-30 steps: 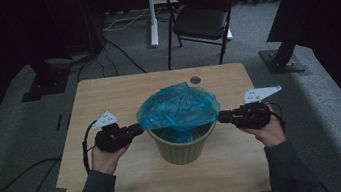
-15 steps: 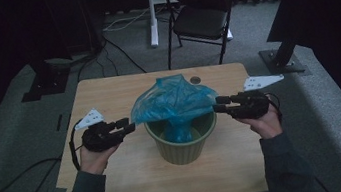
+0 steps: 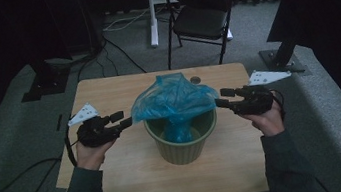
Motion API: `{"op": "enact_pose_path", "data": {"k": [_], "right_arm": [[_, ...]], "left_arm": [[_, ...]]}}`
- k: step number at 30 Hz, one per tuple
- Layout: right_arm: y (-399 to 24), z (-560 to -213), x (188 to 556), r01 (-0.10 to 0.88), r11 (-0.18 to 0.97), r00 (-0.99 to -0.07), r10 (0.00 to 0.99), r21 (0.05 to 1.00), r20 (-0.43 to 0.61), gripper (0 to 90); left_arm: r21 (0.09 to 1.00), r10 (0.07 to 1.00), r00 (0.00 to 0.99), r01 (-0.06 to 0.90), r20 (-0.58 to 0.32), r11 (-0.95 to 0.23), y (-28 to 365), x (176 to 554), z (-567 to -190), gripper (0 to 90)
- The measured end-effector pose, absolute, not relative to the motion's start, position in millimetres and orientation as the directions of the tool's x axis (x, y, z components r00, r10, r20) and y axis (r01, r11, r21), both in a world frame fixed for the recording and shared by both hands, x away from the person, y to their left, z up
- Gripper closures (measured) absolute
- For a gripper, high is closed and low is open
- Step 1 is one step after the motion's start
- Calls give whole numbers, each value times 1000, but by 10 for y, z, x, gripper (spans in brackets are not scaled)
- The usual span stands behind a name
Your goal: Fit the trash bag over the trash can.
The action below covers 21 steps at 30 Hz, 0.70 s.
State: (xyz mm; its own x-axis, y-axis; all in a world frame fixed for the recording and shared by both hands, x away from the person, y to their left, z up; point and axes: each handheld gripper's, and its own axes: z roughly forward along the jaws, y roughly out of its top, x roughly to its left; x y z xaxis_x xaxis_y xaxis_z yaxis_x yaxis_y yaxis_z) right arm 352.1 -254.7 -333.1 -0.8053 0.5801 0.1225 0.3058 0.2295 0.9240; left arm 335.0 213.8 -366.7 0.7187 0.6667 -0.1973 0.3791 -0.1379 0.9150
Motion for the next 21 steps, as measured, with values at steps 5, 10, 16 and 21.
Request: {"op": "enact_pose_path", "data": {"k": [5,10,16,21], "right_arm": [[-2491,-3298,3594,308,226,-802,584,924,124,469],[-2374,-3308,3733,324,249,-804,581,913,126,469],[-2239,-3339,3959,354,269,-794,592,896,136,469],[-2103,-3394,4131,386,272,-789,593,881,163,459]], "left_arm": [[909,671,707,400,-225,-116,2124,3502,-3638,469],[897,681,687,430,-252,-102,2090,3679,-3662,456],[881,683,676,462,-277,-99,2012,3826,-3696,455],[867,687,669,485,-282,-117,1893,3874,-3734,460]]}}
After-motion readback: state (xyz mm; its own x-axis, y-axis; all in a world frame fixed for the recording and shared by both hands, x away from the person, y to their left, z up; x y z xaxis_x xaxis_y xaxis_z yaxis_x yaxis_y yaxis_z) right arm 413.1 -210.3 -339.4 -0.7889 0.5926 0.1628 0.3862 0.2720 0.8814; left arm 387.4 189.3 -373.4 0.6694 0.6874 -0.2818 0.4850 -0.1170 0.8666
